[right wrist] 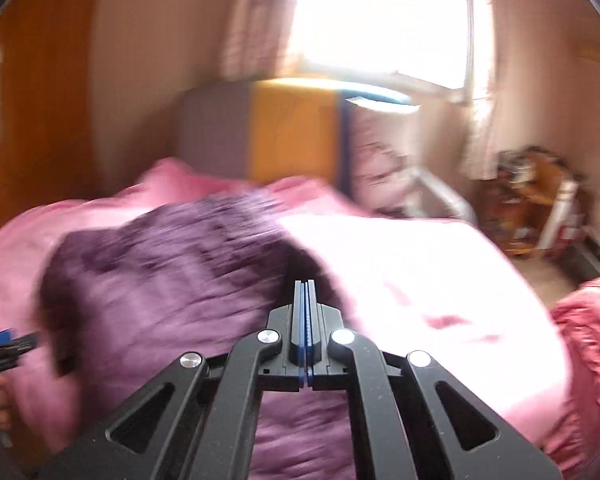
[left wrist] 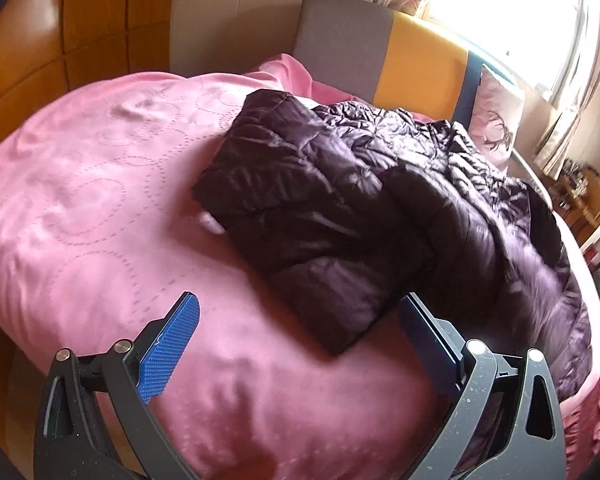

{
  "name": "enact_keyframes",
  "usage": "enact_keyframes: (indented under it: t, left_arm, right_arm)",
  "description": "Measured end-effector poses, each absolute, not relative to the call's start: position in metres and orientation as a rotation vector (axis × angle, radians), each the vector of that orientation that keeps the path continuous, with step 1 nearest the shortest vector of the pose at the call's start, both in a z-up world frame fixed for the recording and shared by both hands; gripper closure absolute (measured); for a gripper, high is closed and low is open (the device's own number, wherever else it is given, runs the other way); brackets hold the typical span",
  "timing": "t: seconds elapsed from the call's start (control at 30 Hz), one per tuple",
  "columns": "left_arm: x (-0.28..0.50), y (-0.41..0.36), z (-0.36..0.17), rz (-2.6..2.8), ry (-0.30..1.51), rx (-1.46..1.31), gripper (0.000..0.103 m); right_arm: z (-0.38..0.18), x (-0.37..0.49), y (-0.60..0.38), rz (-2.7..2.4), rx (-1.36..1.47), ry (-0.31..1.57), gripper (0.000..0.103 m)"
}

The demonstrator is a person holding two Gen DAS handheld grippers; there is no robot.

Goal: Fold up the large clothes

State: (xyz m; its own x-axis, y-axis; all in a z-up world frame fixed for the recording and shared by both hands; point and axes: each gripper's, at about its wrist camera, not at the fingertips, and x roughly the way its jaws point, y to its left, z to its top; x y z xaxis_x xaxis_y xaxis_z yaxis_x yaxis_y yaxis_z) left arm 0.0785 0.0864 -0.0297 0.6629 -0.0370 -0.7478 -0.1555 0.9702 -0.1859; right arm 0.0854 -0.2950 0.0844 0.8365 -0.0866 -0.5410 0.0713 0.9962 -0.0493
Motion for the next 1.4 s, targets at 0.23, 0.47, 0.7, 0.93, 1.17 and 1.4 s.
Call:
enact_keyframes:
  t: [0.23, 0.47, 0.7, 0.93, 1.17, 1.4]
  left_arm:
    - [0.125, 0.098, -0.03, 0.062, 0.864, -0.322, 0.004]
    - [0.161, 0.107, -0.044, 0.074, 0.925, -0.367, 0.004]
    - [0.195, 0.113, -0.069, 0.133, 0.991, -0.314, 0.079]
    - [0.202, 0.181, -0.062, 0.312, 0.961, -0.237, 0.095]
    - [0.19, 0.274, -0.039, 0.581, 0.921, -0.203, 0.096]
    - [0.143, 0.245, -0.006, 0.333, 0.754, -0.282, 0.021]
  right_arm:
    - [0.063, 0.101, -0.326, 0.037, 0.166, 0.707, 0.068]
    - [-0.01, 0.089, -0.249, 0.4, 0.4, 0.95, 0.043]
    - [-0.007, 0.08, -0.202, 0.428, 0.241, 0.926, 0.095]
    - [0.06, 0.102, -0.288, 0.043, 0.036, 0.694, 0.098]
    - [0.064, 0.164, -0.413, -0.35, 0.02, 0.707, 0.098]
    - [0.036, 0.212, -0.521, -0.512, 0.26, 0.838, 0.033]
